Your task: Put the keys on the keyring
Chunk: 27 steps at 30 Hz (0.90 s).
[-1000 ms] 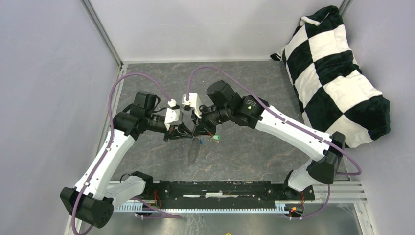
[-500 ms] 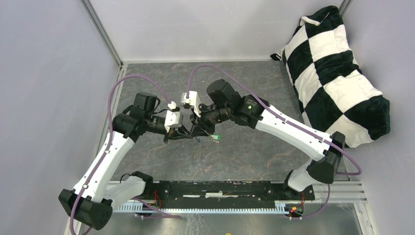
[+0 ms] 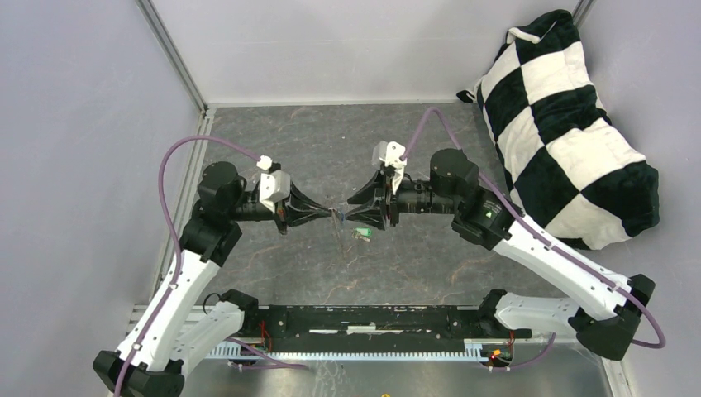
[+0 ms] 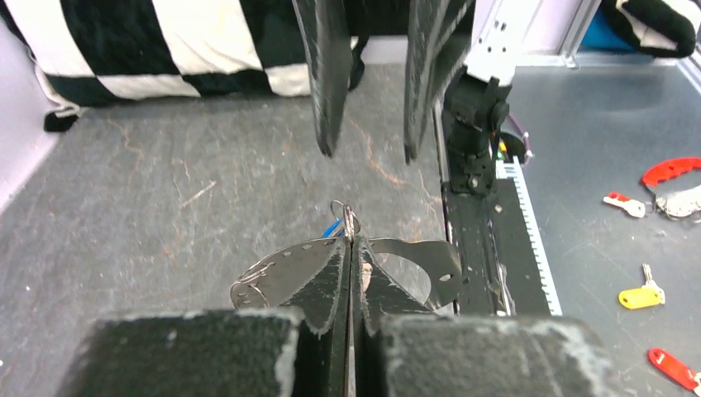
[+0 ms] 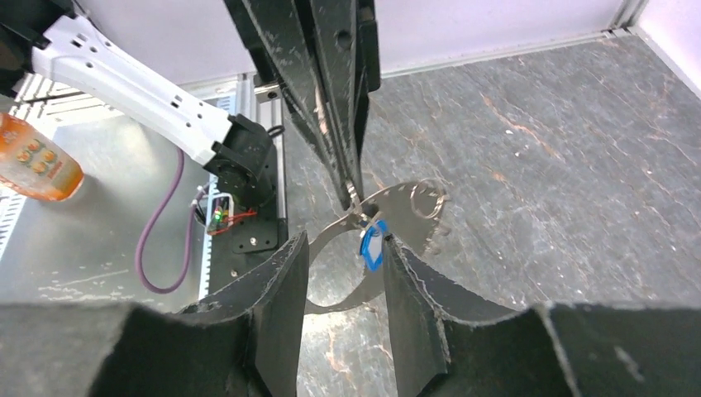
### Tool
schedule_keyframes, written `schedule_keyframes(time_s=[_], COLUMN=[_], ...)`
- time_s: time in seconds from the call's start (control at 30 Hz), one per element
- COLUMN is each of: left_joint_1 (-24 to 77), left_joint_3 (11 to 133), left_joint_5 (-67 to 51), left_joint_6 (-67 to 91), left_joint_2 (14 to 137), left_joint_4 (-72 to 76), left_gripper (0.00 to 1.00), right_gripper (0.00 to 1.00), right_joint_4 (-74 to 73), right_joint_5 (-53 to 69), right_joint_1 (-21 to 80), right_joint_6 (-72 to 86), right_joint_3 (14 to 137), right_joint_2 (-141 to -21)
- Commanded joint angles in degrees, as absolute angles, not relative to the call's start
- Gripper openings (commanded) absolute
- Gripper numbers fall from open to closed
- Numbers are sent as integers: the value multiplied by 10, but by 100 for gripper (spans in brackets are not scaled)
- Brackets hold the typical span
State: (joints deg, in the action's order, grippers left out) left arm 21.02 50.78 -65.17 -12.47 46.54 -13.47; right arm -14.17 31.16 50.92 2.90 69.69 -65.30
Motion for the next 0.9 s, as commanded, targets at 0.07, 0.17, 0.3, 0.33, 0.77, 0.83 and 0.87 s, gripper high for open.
schedule_keyframes(time_s=[0.07,0.17,0.3,0.33,0.77,0.83,0.87], left_joint_1=[212,212,212,212,212,212,212], left_joint_3=[536,537,554,562,583,582,582], left_joint_5=[-688,-704,-738,-744,-750,-750,-749], left_joint_6=[-2,-2,-27,-42,-91,-91,-92], left_joint_2=[473,474,481,484,495,495,494], left_joint_4=[12,5,-49,-72,-127,-127,-128], left_gripper=[2,2,2,2,2,2,2], right_gripper=[44,44,44,44,30,23,19], right_joint_4=[38,64,78,81,74,80,82], right_joint_5=[361,379,399,410,475,478,481], right_joint_1=[498,497,496,497,496,496,496], right_joint_6=[96,96,75,72,77,82,84], right_joint_3=[628,629,632,632,648,649,649], right_joint_2=[-625,-628,-631,-632,-670,-673,-675])
